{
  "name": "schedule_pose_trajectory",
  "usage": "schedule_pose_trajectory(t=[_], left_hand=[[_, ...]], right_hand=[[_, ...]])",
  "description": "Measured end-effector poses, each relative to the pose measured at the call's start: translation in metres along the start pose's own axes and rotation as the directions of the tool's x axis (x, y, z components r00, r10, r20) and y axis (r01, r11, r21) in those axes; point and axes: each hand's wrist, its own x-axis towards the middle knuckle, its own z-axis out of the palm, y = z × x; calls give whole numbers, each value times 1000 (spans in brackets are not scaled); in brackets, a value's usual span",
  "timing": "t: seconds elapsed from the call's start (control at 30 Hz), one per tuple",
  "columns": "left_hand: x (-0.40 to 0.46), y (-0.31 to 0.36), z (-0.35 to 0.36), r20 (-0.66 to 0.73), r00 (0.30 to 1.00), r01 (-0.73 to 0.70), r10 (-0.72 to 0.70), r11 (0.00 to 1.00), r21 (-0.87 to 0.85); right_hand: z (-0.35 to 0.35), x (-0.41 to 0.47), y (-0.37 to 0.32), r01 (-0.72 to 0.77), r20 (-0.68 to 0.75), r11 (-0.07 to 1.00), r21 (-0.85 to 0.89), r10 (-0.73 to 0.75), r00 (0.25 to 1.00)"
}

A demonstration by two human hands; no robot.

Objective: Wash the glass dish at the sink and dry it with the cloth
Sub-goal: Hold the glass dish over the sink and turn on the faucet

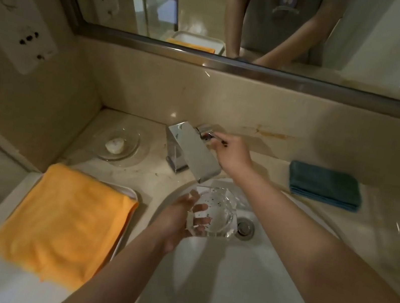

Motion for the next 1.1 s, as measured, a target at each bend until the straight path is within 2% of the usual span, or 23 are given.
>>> schedule_pose_trajectory(t=[0.4,0.73,1.1], left_hand=[[13,3,9,18,1000,24,-25,999,46],[8,7,12,-34,999,3,0,996,93],[3,10,16,-60,998,-11,17,995,102]], right_hand=[[-1,11,9,24,27,1000,-18,-23,999],[-6,13,11,43,61,999,-30,-41,997],[-5,16,11,0,58,1000,15,-1,998]])
